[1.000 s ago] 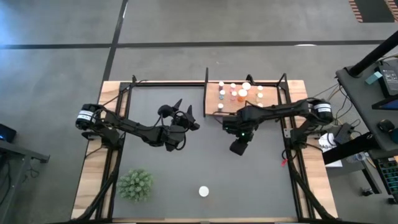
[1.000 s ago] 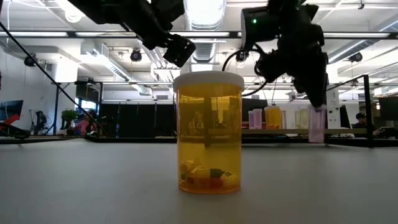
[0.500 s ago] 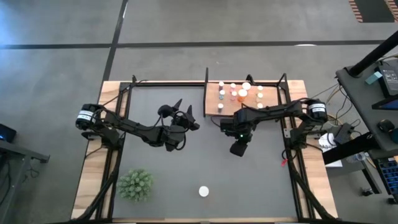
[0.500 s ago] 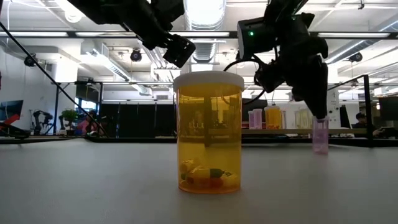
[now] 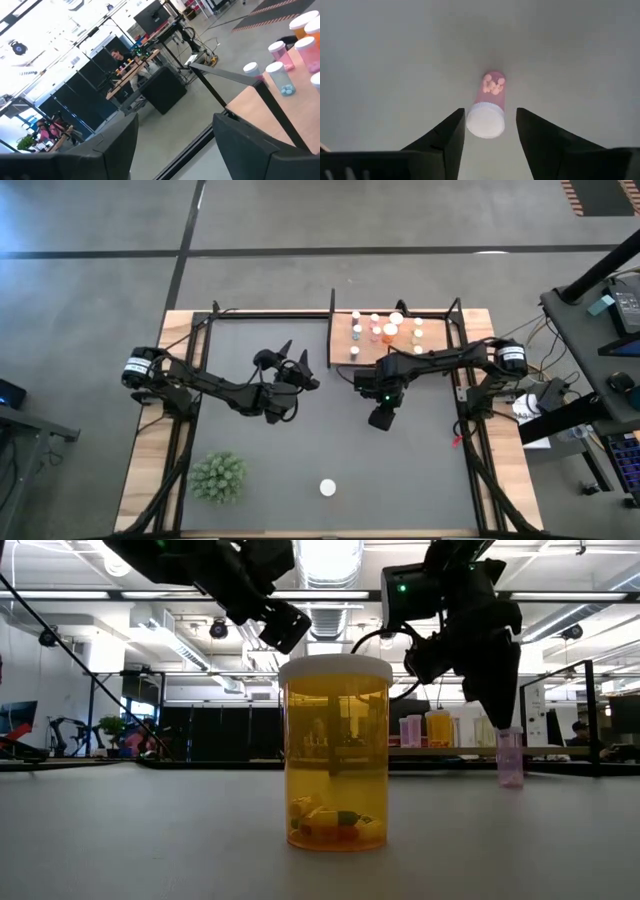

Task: Pick and place medicine bottles onto shelf by color
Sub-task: Put the pink pill bottle on the shelf aligned with the other pink pill bottles

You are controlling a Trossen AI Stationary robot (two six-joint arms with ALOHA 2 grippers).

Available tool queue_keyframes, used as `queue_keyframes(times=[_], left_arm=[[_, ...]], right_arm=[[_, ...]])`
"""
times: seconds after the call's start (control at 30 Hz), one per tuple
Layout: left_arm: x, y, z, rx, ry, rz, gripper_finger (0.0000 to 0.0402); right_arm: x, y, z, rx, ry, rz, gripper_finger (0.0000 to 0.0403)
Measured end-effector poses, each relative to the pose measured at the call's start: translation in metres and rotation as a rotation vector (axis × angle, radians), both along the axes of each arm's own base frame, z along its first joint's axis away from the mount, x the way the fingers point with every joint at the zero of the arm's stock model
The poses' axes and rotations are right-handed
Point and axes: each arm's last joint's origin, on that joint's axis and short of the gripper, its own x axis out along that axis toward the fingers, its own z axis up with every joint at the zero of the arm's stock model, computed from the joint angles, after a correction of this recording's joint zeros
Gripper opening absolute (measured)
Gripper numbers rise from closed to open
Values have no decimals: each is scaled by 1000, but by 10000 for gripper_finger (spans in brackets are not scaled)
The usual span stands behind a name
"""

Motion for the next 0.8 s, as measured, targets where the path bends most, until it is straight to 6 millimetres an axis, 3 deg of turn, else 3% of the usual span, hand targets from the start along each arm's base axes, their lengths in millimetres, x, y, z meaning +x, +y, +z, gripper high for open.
queue_keyframes(times=[0.23, 0.57, 0.8], left_arm=[[-3, 0, -7, 3, 22, 0, 240], [-3, 0, -6, 3, 19, 0, 240], [-3, 0, -6, 3, 19, 0, 240]], right_arm=[[-6, -1, 14, -56, -41, 5, 180], [-26, 9, 37, -220, -180, 228, 179], [-42, 18, 38, -270, -286, 251, 169]])
